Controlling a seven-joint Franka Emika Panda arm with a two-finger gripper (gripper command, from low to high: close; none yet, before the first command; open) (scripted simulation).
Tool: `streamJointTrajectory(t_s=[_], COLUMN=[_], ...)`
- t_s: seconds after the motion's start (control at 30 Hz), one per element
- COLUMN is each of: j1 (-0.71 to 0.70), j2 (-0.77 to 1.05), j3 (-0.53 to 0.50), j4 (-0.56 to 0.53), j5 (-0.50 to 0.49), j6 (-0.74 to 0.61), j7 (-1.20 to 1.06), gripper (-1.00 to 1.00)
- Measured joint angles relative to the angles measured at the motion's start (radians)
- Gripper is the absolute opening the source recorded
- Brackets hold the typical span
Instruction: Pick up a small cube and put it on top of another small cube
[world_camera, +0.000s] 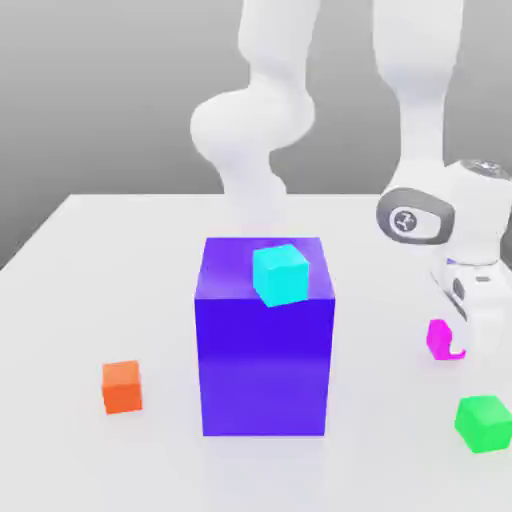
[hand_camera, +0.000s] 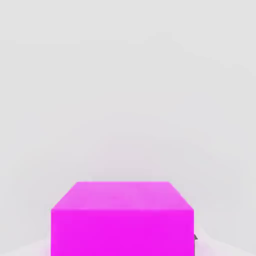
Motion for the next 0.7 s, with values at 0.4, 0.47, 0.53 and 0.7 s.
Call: streamJointTrajectory(t_s=[0.4,0.47,0.53,0.7], j1=[-0.157,-0.169,-0.170,-0.167], j2=[-0.048,-0.005,0.059,0.120], j3=[-0.081,-0.099,-0.106,-0.112], j4=[0.282,0.323,0.336,0.342], j5=[0.135,0.137,0.133,0.129], j6=[-0.329,-0.326,-0.274,-0.220], j7=[0.101,0.124,0.133,0.137], gripper=[-1.00,-1.00,-1.00,1.00])
